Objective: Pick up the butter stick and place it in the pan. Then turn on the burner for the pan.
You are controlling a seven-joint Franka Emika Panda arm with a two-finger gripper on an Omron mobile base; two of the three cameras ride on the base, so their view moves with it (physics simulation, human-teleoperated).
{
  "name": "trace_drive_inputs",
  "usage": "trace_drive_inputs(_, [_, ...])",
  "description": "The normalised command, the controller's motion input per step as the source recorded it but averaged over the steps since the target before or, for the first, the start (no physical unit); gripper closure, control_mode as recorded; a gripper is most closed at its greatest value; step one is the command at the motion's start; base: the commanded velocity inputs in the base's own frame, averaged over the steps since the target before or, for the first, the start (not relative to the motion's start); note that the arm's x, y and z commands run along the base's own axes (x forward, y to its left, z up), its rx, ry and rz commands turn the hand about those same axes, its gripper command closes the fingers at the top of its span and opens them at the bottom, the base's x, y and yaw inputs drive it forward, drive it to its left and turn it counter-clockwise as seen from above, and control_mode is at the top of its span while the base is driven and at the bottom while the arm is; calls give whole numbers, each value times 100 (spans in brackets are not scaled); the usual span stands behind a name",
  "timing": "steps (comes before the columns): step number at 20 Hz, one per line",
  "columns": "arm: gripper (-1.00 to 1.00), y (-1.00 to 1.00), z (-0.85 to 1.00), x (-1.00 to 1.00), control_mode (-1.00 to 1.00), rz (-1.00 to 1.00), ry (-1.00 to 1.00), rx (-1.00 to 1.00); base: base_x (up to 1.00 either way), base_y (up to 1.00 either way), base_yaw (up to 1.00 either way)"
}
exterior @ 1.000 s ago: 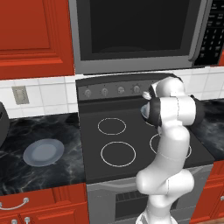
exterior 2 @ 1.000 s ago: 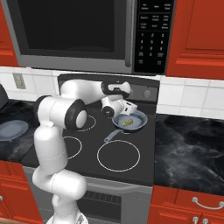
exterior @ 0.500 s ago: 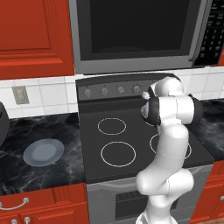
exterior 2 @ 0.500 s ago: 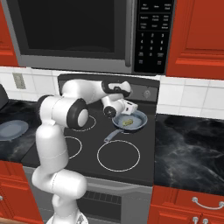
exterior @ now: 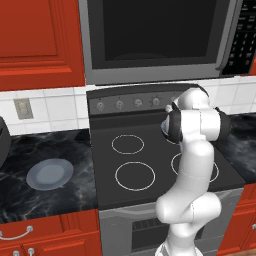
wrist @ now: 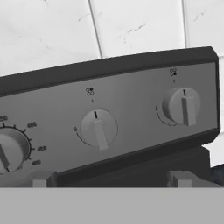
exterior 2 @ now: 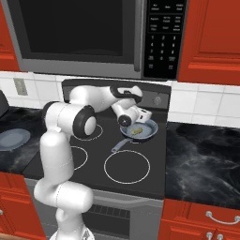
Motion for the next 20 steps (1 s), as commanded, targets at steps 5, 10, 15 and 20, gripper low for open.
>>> trace_drive_inputs(5, [-100, -7, 2, 3, -100, 2, -1, 0, 0, 0, 0])
trace_drive_inputs(10, [-100, -1, 3, 8, -100, 2, 0, 0, 0, 0, 0])
trace_drive_inputs(15, [-100, 0, 5, 5, -100, 1, 0, 0, 0, 0, 0])
trace_drive_inputs(20, [-100, 0, 7, 5, -100, 0, -1, 0, 0, 0, 0])
